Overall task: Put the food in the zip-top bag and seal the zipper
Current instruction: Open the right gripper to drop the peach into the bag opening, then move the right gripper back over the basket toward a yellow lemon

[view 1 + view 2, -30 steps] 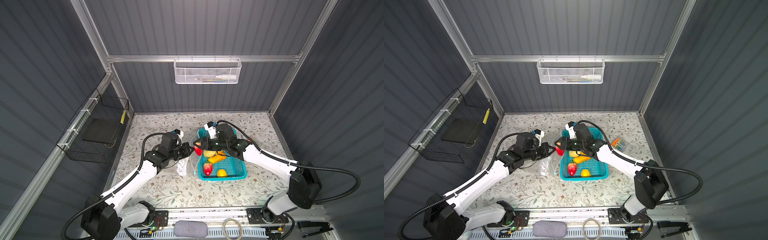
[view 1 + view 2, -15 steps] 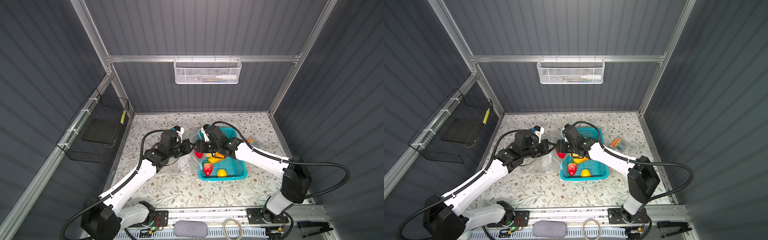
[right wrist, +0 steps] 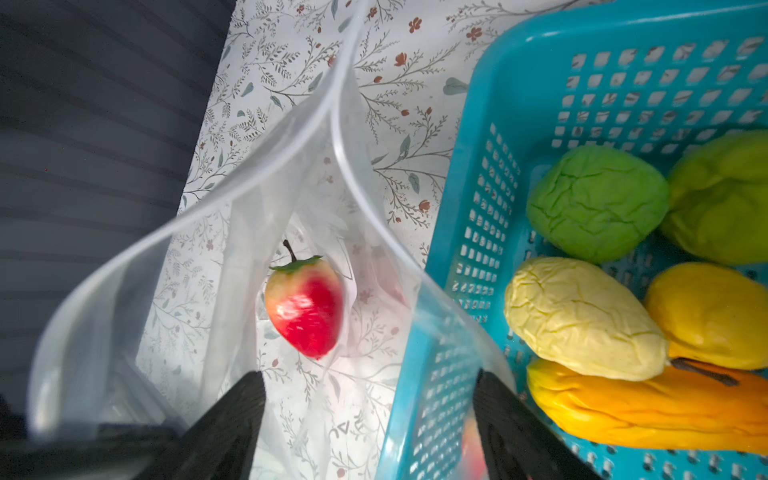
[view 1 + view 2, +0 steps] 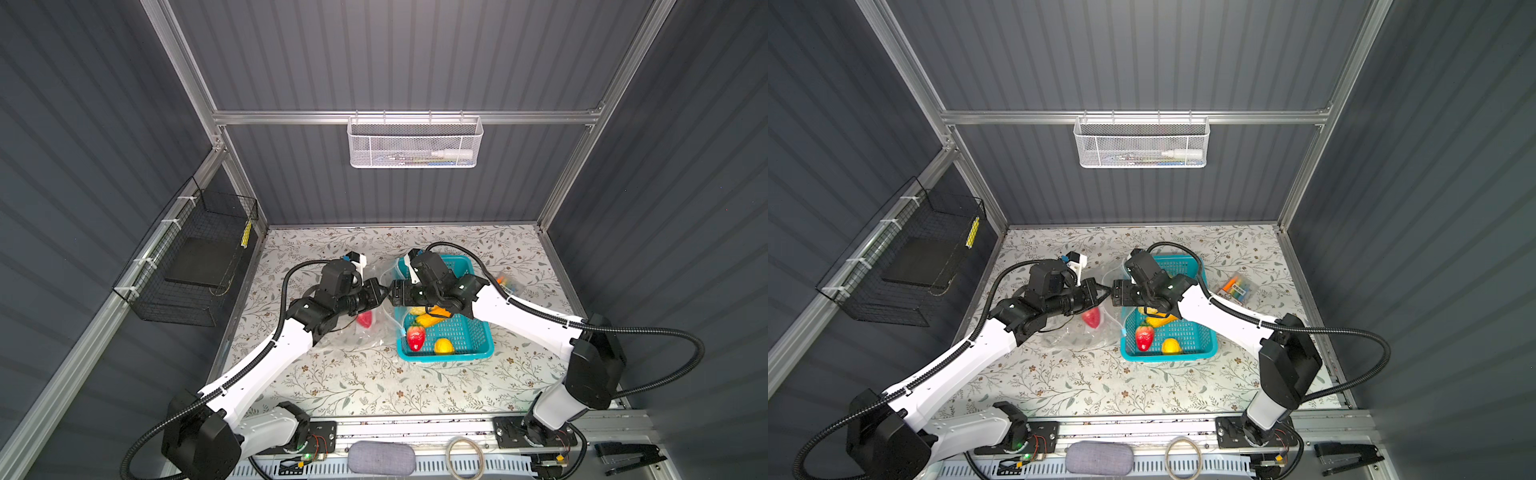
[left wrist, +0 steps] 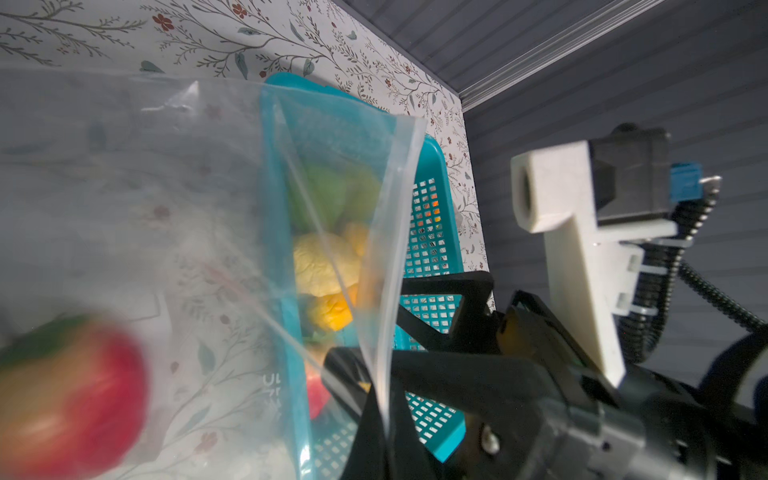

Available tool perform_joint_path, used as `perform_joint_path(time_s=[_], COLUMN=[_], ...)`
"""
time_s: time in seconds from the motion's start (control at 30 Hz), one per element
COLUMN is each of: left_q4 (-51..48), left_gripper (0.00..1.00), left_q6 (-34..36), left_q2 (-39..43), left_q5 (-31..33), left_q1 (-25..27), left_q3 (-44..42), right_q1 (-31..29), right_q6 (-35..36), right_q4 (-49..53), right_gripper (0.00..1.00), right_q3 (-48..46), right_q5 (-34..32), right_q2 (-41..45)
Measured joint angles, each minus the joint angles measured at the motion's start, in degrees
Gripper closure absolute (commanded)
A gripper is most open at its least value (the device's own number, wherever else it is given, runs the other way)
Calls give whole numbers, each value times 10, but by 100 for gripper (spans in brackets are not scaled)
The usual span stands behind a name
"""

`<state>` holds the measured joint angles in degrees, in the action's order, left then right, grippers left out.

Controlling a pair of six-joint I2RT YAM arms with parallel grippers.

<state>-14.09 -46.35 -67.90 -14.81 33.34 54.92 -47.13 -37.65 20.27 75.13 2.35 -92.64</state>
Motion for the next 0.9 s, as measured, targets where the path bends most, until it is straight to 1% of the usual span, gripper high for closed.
perform_joint_path(time_s=[0.07,0.17,0.2,0.27,0.33,0.5,0.7,0.8,0.9], left_q4=[0,1,1,2,-1,-6,-2,0,-2], left_gripper=[100,100,100,100,100,100,100,100,100], left_q6=[0,0,0,0,0,3,7,7,7], left_q2=[0,0,0,1,1,1,0,0,0], left_q5=[2,2,2,6,12,19,20,28,37], left_q1=[0,0,0,0,0,0,0,0,0], left_q3=[0,0,0,0,0,0,-5,-10,-14], right_q1=[0,1,1,3,5,8,42,57,59], right_q6=[2,8,10,17,26,43,71,87,97], right_q4=[0,8,12,21,27,40,52,93,138], right_gripper=[17,12,10,1,1,1,1,1,1], right_q3=[0,0,0,0,0,-2,-48,-64,-78], right_q5=[-2,-7,-9,-16,-22,-49,-66,-74,-83], right_q2=[7,17,21,30,44,111,199,212,212])
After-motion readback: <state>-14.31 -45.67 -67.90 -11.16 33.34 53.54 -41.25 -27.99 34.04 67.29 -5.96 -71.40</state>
